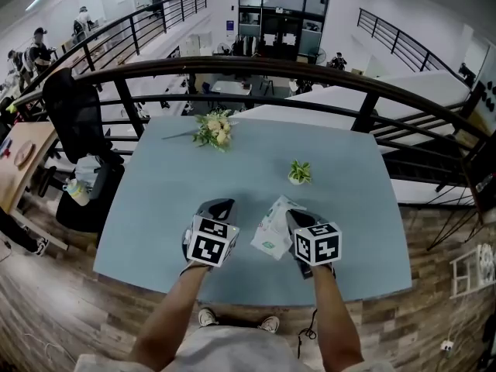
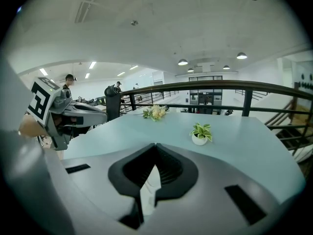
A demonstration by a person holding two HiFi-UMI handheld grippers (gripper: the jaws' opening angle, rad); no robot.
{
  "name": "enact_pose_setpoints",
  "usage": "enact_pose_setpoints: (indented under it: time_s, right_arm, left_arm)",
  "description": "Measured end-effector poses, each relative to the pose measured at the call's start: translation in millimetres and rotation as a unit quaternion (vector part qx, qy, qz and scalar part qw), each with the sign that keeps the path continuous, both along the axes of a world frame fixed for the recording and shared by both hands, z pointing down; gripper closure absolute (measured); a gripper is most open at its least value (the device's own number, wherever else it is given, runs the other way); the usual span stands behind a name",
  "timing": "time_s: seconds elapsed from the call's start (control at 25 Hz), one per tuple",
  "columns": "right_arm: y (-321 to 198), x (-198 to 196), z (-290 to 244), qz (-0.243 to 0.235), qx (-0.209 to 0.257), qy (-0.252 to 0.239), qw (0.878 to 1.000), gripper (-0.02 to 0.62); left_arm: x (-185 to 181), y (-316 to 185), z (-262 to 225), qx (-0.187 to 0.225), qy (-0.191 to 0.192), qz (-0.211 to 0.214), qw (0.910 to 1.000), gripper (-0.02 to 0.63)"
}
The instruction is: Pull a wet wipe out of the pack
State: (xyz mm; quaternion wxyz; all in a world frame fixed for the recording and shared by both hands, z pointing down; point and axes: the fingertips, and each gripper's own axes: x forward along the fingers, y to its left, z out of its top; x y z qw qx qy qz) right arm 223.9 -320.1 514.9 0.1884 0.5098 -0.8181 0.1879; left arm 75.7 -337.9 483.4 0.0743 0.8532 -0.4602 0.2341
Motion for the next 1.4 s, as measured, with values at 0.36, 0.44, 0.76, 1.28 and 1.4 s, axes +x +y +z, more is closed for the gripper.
enact_pose_setpoints:
  time_s: [0.36, 0.44, 0.76, 1.28, 1.4]
  right_arm:
    - [0, 2, -10, 0.007, 0.013, -0.001, 1.000, 0.589]
    - [0, 2, -12, 0.008, 0.017, -0.003, 1.000, 0.589]
    - [-12, 5, -59, 0.007, 0.073, -0.013, 0.997, 0.589]
    - [-15, 7, -102, 0.014, 0.123, -0.015, 0.992, 0.589]
    - [-14, 6, -106, 0.016, 0.128, -0.014, 0.992, 0.589]
  left_arm:
    - [-1, 1, -3, 0.000, 0.001, -0.002, 1.0000, 0.608]
    - [-2, 1, -2, 0.001, 0.000, -0.002, 1.0000, 0.608]
    - [-1, 2, -4, -0.001, 0.002, -0.003, 1.0000, 0.609]
    - [0, 0, -20, 0.014, 0.013, -0.005, 0.9998, 0.608]
    - [-2, -3, -23, 0.026, 0.017, -0.004, 0.9995, 0.609]
